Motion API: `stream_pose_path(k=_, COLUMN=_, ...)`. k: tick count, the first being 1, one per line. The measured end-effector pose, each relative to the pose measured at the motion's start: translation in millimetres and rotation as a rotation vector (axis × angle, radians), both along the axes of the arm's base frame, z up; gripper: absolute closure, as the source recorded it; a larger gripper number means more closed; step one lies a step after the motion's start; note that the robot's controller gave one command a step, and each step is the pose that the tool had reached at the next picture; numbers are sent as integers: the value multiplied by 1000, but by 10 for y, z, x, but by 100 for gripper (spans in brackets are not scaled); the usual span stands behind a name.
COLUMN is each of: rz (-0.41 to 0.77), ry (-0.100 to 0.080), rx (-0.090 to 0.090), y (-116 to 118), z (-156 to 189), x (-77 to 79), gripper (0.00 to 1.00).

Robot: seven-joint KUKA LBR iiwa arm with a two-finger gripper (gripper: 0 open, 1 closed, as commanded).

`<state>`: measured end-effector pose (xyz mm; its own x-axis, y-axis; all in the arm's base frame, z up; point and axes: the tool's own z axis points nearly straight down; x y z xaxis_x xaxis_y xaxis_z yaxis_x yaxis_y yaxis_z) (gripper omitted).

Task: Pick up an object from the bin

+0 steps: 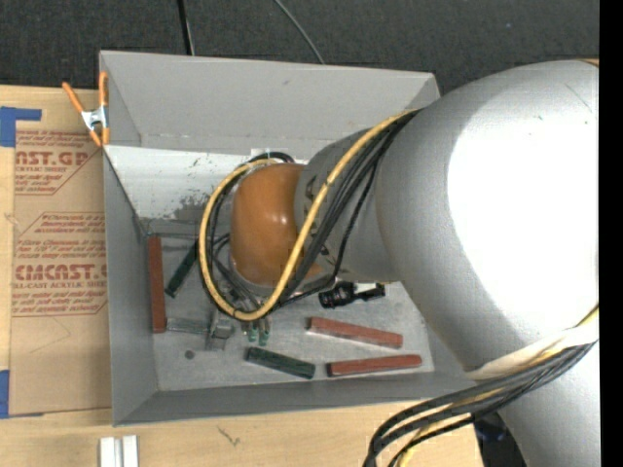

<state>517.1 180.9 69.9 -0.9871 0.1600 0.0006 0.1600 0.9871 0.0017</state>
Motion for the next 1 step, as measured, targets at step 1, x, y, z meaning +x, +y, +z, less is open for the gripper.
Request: stream_pose_path(k=1, rz=3, ry=9, rx=-4, y=-19, z=402, x=-25, gripper=100)
